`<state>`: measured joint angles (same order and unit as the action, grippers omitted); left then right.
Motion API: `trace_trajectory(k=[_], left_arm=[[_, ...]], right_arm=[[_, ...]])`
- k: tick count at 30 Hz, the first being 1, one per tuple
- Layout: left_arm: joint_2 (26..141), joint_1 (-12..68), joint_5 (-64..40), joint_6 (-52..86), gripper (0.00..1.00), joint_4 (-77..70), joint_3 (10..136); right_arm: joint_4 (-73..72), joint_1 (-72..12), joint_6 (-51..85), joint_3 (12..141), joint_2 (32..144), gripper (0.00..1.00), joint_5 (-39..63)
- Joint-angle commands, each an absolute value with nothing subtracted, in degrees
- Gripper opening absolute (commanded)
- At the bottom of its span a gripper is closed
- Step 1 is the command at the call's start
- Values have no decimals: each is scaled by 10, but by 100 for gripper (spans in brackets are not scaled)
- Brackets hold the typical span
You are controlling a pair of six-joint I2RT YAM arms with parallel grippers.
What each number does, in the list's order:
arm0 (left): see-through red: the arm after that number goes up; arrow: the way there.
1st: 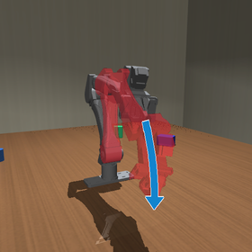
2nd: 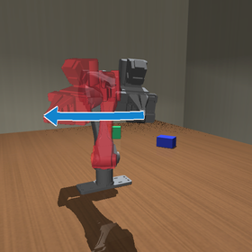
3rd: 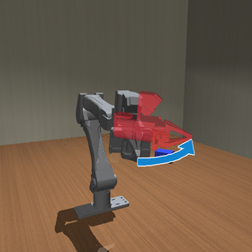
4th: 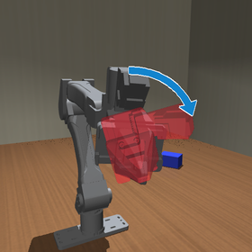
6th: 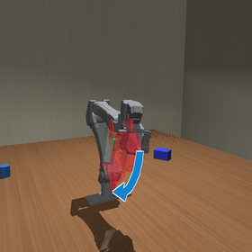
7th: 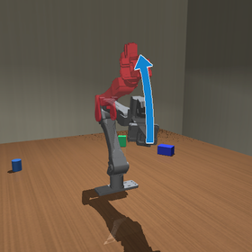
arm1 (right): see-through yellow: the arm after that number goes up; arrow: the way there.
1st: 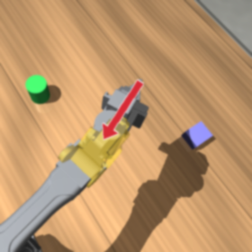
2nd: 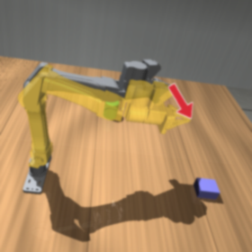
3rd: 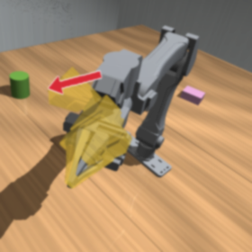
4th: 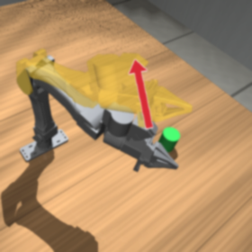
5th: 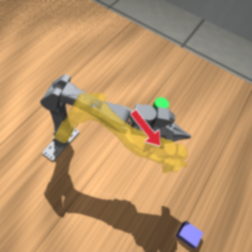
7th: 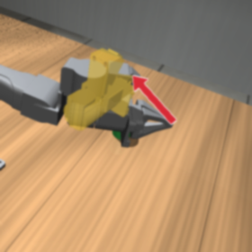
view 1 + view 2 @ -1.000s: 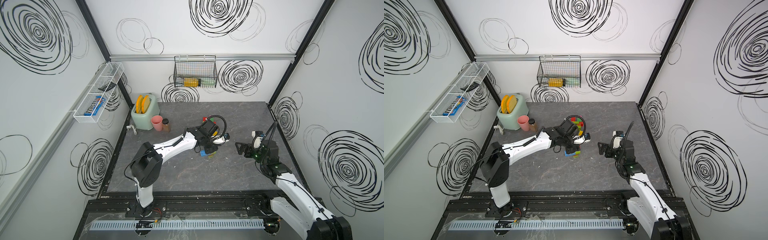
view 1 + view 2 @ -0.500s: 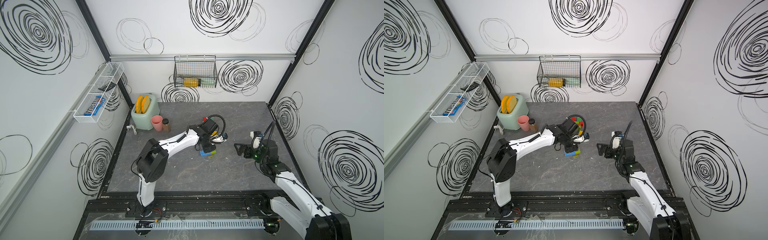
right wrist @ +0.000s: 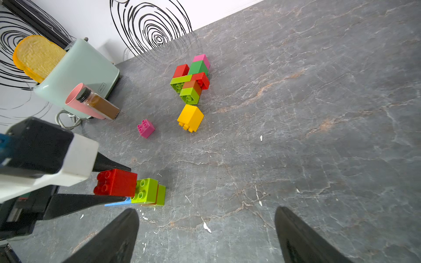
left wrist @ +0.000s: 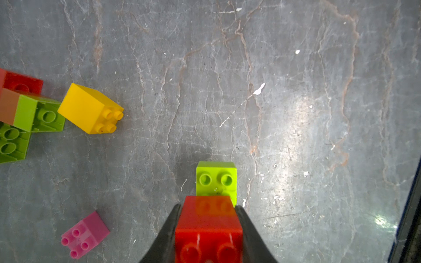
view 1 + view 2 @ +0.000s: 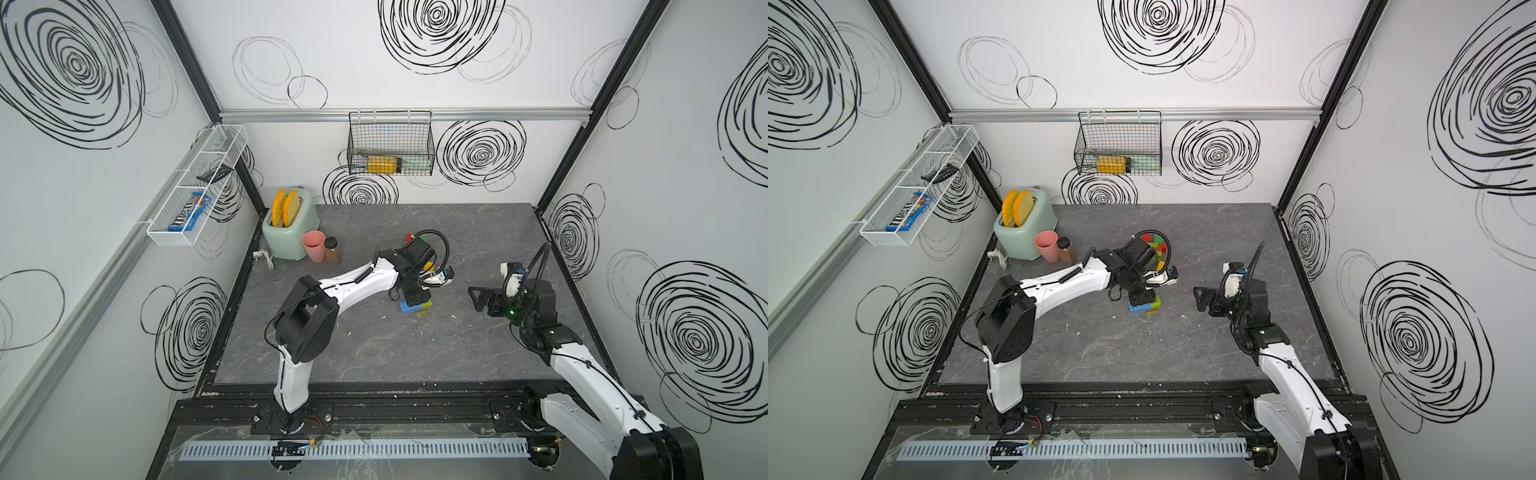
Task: Assemble the number 4 with lego
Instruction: Assemble the lego brick with the lego brick.
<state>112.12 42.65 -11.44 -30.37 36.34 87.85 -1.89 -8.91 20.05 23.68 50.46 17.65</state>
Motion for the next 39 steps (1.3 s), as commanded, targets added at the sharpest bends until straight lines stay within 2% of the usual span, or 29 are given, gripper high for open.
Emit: trace_trajectory(k=[1,18,29,34,39], left_arm=[[1134,423,-134,-324,0,374,871],[1145,425,-124,-327,0,379,857],[1141,424,-128,-313,0,323,771],[1181,433,-104,-323,0,356,776],[1174,429,-143,-326,0,333,761]], right_arm=[[-16,-86,192,258,496,97,182],[-18,-86,192,257,496,97,180],[-19,-86,192,254,505,97,177],[-20,-85,193,254,508,97,177],[-17,-86,187,256,512,97,185]])
